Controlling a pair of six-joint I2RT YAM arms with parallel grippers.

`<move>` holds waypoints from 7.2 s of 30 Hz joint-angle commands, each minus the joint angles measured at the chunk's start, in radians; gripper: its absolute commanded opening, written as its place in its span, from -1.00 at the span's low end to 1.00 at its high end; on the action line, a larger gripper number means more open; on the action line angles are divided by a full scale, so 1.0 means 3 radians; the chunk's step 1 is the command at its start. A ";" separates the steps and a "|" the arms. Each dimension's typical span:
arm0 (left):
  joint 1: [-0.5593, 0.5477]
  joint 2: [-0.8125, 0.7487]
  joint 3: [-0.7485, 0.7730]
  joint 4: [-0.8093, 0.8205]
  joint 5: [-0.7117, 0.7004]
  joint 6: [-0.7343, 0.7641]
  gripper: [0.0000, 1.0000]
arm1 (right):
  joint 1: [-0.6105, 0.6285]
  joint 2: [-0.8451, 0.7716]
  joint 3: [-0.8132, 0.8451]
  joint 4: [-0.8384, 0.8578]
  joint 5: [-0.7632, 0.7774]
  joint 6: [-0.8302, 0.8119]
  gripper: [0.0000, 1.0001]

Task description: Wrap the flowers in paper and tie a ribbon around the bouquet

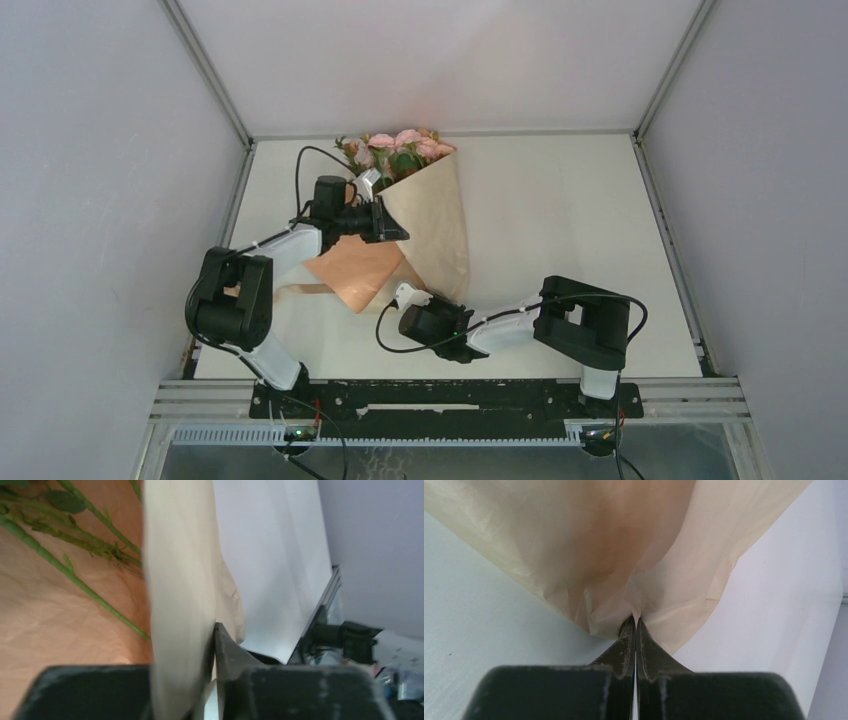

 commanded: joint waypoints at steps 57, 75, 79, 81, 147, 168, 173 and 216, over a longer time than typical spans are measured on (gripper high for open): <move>0.0373 0.0692 0.0277 -0.0775 -0.0724 0.0502 -1.00 | -0.2114 -0.1443 -0.0643 0.0181 -0.3684 0.2173 0.29; 0.0232 0.0559 0.0195 -0.0863 -0.0923 0.0730 -1.00 | -0.2544 -0.0389 -0.0664 0.1087 -0.4384 0.2901 -1.00; 0.0022 0.0487 0.0276 -0.0981 -0.0891 0.0829 -1.00 | -0.2544 -0.0991 -0.1125 0.0750 -0.3922 0.2921 -1.00; -0.0068 0.0462 0.0295 -0.0979 -0.0841 0.0830 -1.00 | -0.2349 -0.1359 -0.1418 0.0543 -0.3650 0.3002 -1.00; 0.0143 0.0027 0.0081 -0.1359 -0.0689 0.0889 0.01 | -0.1572 0.0349 0.0420 0.0262 -0.3762 0.2622 -1.00; 0.1646 -0.0196 -0.0214 -0.2038 -0.0960 0.0928 0.66 | -0.1534 0.0196 0.0242 0.0327 -0.3591 0.2548 -1.00; 0.1581 0.0030 -0.0284 -0.1970 -0.0808 0.0919 0.63 | -0.1564 0.0192 0.0239 0.0368 -0.3611 0.2567 -1.00; 0.0687 -0.1325 -0.0461 -0.1648 -0.0146 0.1552 -0.93 | -0.1665 0.0291 0.0170 0.0413 -0.3651 0.2615 -1.00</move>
